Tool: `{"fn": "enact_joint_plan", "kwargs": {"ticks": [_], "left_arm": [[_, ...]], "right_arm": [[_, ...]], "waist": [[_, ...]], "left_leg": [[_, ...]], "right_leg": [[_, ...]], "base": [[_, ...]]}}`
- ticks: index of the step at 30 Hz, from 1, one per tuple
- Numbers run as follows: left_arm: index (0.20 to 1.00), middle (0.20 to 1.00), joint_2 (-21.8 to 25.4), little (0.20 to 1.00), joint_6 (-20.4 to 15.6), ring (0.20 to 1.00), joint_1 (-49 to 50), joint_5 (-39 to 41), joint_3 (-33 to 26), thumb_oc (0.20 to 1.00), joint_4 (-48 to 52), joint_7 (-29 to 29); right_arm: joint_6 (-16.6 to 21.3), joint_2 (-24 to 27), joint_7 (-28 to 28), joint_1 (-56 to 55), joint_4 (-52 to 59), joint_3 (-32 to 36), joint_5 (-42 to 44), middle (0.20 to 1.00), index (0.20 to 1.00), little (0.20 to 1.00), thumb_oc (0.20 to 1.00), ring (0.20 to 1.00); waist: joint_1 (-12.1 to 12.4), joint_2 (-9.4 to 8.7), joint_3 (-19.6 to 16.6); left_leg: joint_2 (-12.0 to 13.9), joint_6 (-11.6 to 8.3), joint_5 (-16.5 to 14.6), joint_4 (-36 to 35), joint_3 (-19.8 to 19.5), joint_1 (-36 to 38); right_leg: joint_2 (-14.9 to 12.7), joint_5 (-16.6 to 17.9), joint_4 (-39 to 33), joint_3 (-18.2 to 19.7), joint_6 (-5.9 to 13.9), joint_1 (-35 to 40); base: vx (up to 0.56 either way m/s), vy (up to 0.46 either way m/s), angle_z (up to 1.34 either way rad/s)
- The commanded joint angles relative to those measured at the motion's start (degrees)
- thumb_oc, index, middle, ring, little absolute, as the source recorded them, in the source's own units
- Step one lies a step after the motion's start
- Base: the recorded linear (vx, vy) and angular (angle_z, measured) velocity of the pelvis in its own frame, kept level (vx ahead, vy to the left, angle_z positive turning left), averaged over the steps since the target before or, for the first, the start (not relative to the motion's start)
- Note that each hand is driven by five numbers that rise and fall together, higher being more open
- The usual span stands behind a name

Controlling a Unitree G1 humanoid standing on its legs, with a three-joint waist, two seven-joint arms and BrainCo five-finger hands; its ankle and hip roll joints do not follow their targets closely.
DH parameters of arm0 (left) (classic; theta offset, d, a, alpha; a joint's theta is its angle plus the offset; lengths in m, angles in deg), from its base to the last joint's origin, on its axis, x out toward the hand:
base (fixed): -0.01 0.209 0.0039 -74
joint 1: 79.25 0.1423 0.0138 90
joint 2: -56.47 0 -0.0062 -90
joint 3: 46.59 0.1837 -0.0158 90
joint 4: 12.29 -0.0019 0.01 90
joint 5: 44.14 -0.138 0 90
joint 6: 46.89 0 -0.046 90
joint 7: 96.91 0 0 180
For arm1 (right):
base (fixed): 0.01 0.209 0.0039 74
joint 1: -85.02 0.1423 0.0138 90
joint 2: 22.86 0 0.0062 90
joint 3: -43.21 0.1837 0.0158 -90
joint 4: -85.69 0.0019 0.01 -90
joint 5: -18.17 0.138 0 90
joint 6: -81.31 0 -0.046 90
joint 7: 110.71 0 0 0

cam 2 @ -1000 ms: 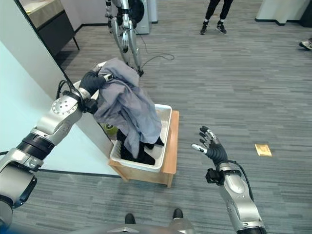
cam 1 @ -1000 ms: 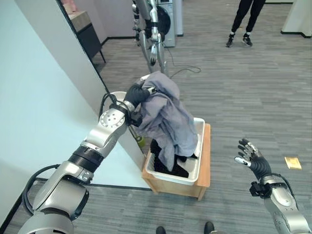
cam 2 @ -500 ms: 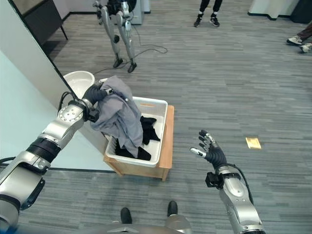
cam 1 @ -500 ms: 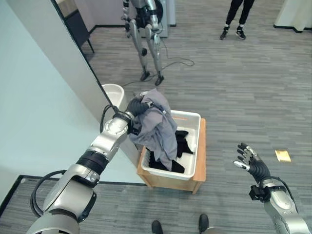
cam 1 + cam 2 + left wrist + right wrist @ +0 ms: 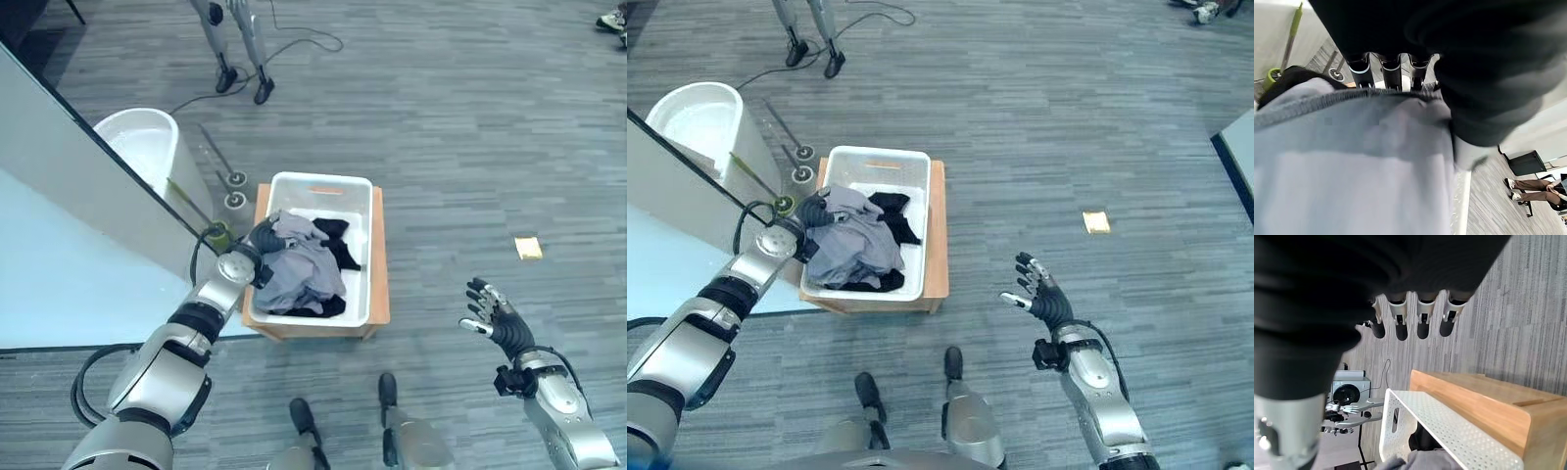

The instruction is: Pick up bed clothes into laundry basket.

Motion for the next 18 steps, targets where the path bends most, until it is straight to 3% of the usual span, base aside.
{"fn": "enact_joint_plan", "kwargs": {"ticks": [1, 5, 6, 11, 12, 14, 16, 18], "left_arm": [[1.000, 1.000, 2.05, 1.000, -3.13, 1.000, -8.17, -0.76, -0.91, 1.000, -1.27, -2.27], [1.000, 1.000, 4.12, 1.000, -4.20, 1.000, -7.21, 2.87, -0.34, 1.000, 7.17, -0.59], [1.000, 1.000, 5.93, 1.000, -4.61, 1.000, -6.39, 6.64, 0.90, 1.000, 13.20, 1.85], [1.000, 1.000, 11.36, 1.000, -5.90, 1.000, -4.99, 10.63, 2.86, 1.000, 21.13, 4.07], [1.000, 1.000, 15.25, 1.000, -6.94, 1.000, -3.85, 13.21, 2.85, 1.000, 26.36, 4.70], [1.000, 1.000, 16.14, 1.000, -7.34, 1.000, -3.36, 13.98, 2.62, 1.000, 27.77, 4.80], [1.000, 1.000, 18.55, 1.000, -8.43, 1.000, -1.18, 16.34, 0.14, 1.000, 31.23, 3.94], [1.000, 1.000, 17.91, 1.000, -10.06, 1.000, 7.10, 22.88, -8.31, 1.000, 36.38, 2.41]], "right_arm": [[3.87, 1.97, 0.62, 0.83, 3.72, 1.14, -0.84, 1.000, 1.000, 1.000, 1.000, 1.000], [3.89, 1.99, 0.84, 1.15, 3.76, 1.62, -0.65, 1.000, 1.000, 1.000, 1.000, 1.000], [3.68, 2.01, 1.08, 1.15, 3.65, 2.06, -0.81, 1.000, 1.000, 1.000, 1.000, 1.000], [3.46, 1.93, 1.88, 0.40, 3.59, 2.75, -1.31, 1.000, 1.000, 1.000, 1.000, 1.000], [3.51, 1.96, 2.22, 0.23, 3.24, 3.09, -1.69, 1.000, 1.000, 1.000, 1.000, 1.000], [3.59, 1.94, 2.26, 0.27, 3.11, 3.07, -1.83, 1.000, 1.000, 1.000, 1.000, 1.000], [3.73, 1.68, 2.24, 0.32, 3.06, 3.14, -2.03, 1.000, 1.000, 1.000, 1.000, 1.000], [4.00, 0.44, 1.72, 0.38, 2.90, 3.94, -1.72, 1.000, 1.000, 1.000, 1.000, 1.000]], "waist": [[1.09, -1.20, -1.81], [1.77, -0.64, -2.09], [2.13, -0.13, -2.35], [2.92, 0.89, -3.41], [3.67, 1.53, -3.97], [3.89, 1.70, -4.19], [4.58, 2.00, -4.80], [5.76, 2.30, -5.62]], "left_leg": [[-0.17, -0.06, 2.01, 0.30, -2.69, -1.46], [-0.50, 0.09, 1.83, 0.30, -3.20, -1.31], [-0.79, 0.19, 1.75, 0.30, -3.64, -1.13], [-1.15, 0.25, 1.65, 0.30, -4.48, -0.69], [-1.53, 0.26, 1.39, 0.30, -5.25, -0.02], [-1.60, 0.24, 1.39, 0.30, -5.47, 0.08], [-1.73, 0.25, 1.34, 0.30, -5.90, 0.38], [-1.97, 0.33, 1.16, 0.30, -6.60, 0.98]], "right_leg": [[-3.05, -3.73, 1.70, -0.34, 4.98, 3.37], [-3.40, -4.05, 1.94, -0.98, 5.07, 3.97], [-3.58, -4.33, 2.16, -1.54, 5.13, 4.39], [-3.77, -4.68, 2.25, -2.54, 5.13, 5.40], [-4.03, -5.27, 2.49, -3.41, 5.14, 6.52], [-4.07, -5.42, 2.58, -3.72, 5.11, 6.79], [-4.21, -5.79, 2.76, -4.35, 5.02, 7.45], [-4.42, -6.45, 3.03, -5.15, 4.81, 8.40]], "base": [[0.00, 0.000, 0.00], [0.00, 0.001, 0.01], [0.02, 0.006, 0.04], [0.03, 0.001, 0.15], [0.02, -0.004, 0.04], [0.02, -0.007, 0.11], [0.03, -0.016, 0.30], [0.03, -0.022, 0.27]]}}
